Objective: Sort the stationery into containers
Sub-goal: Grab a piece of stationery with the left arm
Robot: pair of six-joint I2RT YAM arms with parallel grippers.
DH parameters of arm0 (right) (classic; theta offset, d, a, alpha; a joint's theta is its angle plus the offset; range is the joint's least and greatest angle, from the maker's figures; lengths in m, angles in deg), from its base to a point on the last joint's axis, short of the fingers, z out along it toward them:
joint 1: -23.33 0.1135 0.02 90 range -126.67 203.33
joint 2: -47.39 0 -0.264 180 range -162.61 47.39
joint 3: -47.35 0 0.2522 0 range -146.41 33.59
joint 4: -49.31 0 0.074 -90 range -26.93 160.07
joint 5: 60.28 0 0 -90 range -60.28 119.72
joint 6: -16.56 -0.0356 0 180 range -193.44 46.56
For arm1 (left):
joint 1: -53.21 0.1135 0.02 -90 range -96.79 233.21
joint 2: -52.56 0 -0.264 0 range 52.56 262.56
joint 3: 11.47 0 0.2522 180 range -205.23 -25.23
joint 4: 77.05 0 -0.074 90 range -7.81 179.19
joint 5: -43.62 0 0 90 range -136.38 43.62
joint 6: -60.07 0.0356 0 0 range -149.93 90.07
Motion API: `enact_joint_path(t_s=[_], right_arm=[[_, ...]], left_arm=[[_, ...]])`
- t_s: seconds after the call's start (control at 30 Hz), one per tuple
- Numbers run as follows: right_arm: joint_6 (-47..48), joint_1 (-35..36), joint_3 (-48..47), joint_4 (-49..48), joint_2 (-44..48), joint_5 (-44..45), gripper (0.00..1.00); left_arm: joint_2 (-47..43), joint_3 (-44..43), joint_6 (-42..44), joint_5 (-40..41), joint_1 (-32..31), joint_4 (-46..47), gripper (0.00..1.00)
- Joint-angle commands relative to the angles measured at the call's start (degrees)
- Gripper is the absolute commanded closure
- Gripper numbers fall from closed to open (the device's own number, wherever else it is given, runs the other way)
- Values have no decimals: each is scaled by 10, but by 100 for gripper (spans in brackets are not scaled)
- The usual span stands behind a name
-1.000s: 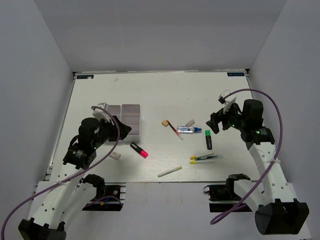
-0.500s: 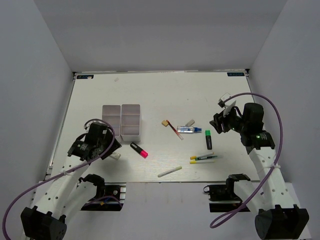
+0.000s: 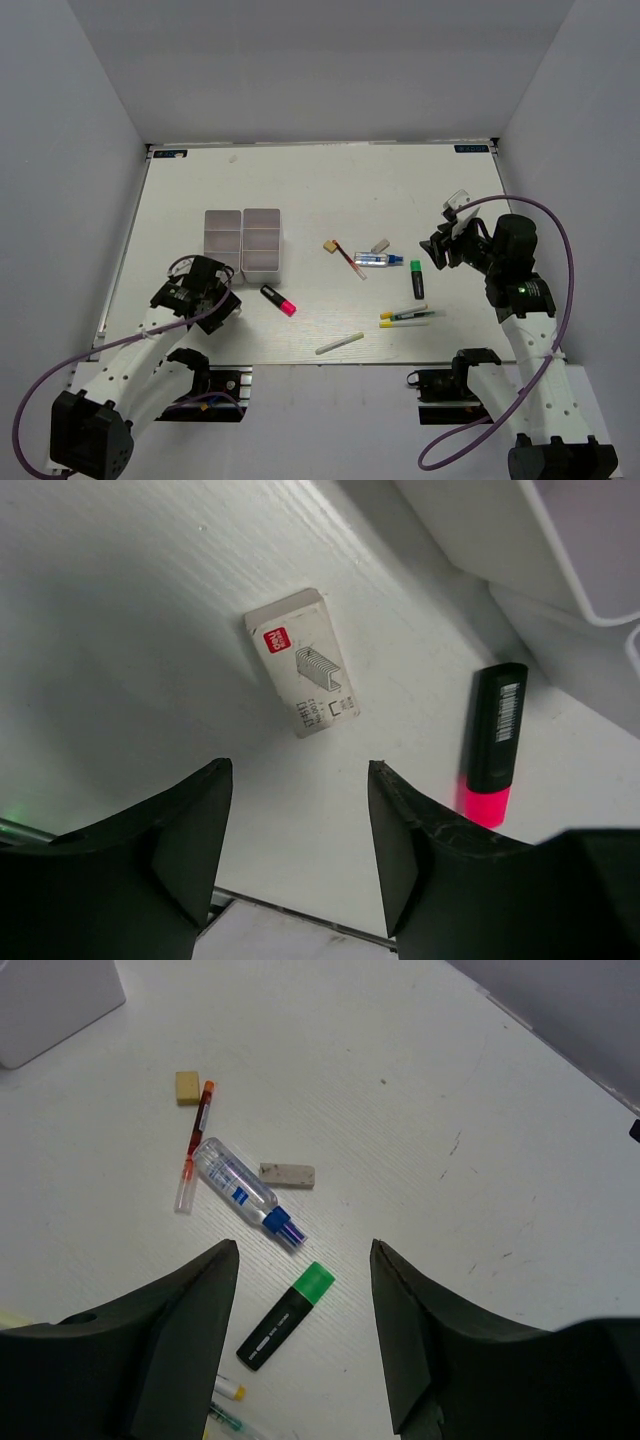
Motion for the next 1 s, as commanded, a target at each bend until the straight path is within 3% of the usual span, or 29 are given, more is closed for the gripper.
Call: enact_joint_path(t_s=[0.0, 0.37, 0.97], right_arm=[[-11, -1, 5, -26, 10, -11, 38], [-9, -2, 10, -24, 15, -17, 37], [-8, -2, 18, -29, 28, -22, 36]], left_arm=[[1, -3, -19, 31, -4, 27, 33], [77, 11, -19, 74, -4, 96, 26], [143, 11, -30, 93, -4, 133, 28]])
